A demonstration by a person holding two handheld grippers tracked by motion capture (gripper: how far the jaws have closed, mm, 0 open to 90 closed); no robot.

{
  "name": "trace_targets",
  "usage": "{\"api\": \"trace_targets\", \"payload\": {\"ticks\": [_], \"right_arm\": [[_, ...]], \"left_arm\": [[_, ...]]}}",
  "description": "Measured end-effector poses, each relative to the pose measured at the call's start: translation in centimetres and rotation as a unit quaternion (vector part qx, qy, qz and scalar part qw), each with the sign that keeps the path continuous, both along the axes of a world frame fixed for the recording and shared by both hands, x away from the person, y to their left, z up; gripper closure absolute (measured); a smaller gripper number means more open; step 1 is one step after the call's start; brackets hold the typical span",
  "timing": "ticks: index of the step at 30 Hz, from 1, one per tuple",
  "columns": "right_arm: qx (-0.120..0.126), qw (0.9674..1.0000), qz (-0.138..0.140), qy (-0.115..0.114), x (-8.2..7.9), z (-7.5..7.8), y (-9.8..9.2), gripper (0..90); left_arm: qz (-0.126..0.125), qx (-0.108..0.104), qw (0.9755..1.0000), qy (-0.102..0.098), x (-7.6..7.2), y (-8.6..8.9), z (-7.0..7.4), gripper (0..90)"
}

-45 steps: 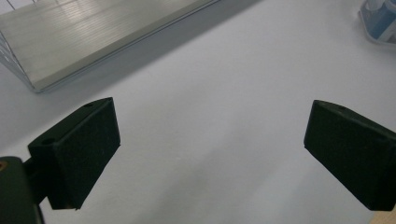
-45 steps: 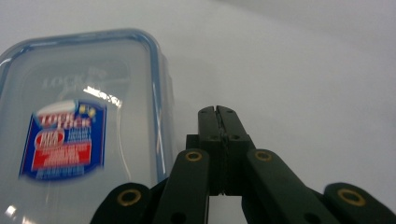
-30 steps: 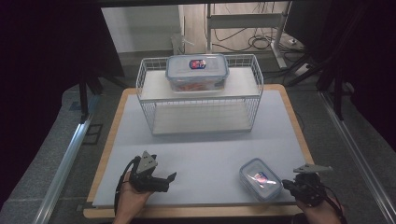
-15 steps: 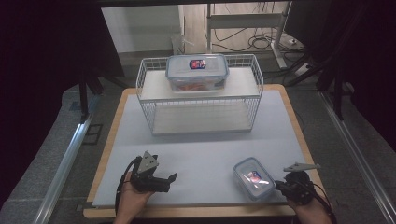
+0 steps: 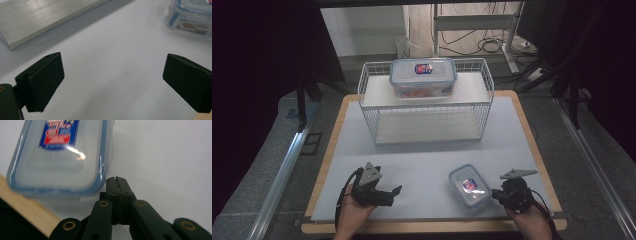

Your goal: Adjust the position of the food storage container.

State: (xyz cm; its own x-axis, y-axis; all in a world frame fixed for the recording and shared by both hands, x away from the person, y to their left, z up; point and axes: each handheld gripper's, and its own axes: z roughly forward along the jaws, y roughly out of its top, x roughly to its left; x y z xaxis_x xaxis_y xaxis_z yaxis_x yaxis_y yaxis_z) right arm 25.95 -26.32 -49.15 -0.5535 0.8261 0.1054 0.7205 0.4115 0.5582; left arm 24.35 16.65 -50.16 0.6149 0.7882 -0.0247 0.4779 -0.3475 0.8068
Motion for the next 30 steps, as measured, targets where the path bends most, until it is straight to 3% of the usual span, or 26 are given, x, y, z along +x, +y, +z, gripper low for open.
{"api": "trace_targets", "payload": {"ticks": [7, 13, 19, 22, 24, 30], "right_arm": [[0.019, 0.9990, 0.040, 0.011, -2.6, -0.4, 0.7, 88.5], [0.023, 0.9950, 0.096, 0.012, -4.0, -0.8, 3.5, 88.5], [0.016, 0.9896, 0.143, 0.005, -4.3, -1.3, 6.7, 88.7], [0.003, 0.9893, 0.146, -0.008, -3.9, -1.5, 7.6, 89.0], [0.005, 0.9900, 0.141, -0.003, -3.6, -1.6, 7.6, 89.1], [-0.004, 0.9947, 0.103, -0.006, -2.8, -1.4, 5.6, 89.1]], "left_arm": [[-0.002, -0.002, 1.0000, 0.001, 0.0, -0.1, 0.0, 3.8], [-0.003, 0.000, 1.0000, 0.001, 0.0, -0.2, 0.0, 3.8], [-0.005, 0.000, 1.0000, 0.001, 0.0, -0.1, 0.0, 3.9], [-0.005, 0.000, 1.0000, 0.001, 0.0, -0.1, 0.0, 3.9], [-0.005, 0.001, 1.0000, 0.001, 0.0, -0.1, 0.0, 3.9], [-0.006, 0.002, 1.0000, 0.002, 0.0, -0.2, -0.1, 4.0]]}}
